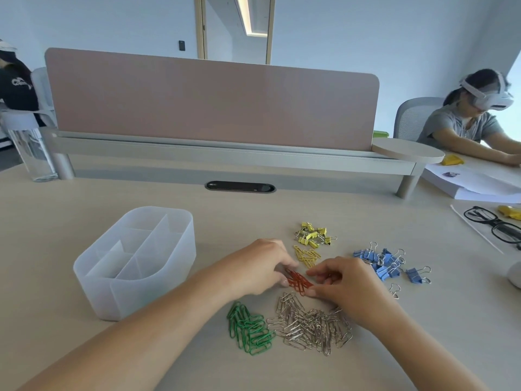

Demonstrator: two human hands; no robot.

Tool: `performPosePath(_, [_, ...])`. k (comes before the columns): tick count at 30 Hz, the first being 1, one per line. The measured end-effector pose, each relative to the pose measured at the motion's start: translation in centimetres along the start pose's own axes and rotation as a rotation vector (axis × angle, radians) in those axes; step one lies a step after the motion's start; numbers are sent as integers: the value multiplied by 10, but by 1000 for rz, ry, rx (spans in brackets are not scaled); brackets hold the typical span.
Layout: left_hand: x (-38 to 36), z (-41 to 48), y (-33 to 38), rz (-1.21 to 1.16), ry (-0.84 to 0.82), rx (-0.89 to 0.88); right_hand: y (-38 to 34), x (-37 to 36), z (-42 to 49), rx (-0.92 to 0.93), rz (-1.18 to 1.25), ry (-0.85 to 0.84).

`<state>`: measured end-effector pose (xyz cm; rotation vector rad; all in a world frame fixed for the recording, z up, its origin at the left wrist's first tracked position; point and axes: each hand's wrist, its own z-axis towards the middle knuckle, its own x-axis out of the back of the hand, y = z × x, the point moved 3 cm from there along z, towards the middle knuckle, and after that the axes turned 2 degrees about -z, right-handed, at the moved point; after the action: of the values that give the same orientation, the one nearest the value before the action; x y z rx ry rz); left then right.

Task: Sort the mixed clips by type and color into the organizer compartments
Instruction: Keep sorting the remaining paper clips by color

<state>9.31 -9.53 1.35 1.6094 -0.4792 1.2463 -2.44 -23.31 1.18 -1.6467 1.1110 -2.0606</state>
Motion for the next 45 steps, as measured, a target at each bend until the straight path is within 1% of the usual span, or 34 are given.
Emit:
performPosePath(7, [0,-2,-1,-181,69,-16,1,-5,4,-8,91,44])
performPosePath(14, [0,1,-1,-160,44,-50,-2,-4,5,12,176,60])
performPosePath(17, [0,2,-1,-176,41,-67,3,4,7,-23,146,79])
performPosePath(21, [-2,2,-3,-194,86,-75,8,5,8,-56,40,24])
performPosePath(24, [-5,2,-4,-198,149,-82,6,3,8,-37,22,-9])
performPosePath(28, [-8,1,0,-156,198,-82,6,2,8,-27,39,-6])
performPosePath(31, [-8,0,3,-134,192,-83,7,0,8,-22,55,-1])
performPosePath(35, [-6,-2,2,-152,141,-54,8,1,8,-7,35,3])
performPosePath(39, [-5,-3,0,-218,80,-5,6,2,7,5,23,0])
performPosePath(45, [-4,1,0,-243,121,21,2,-1,6,15,57,18])
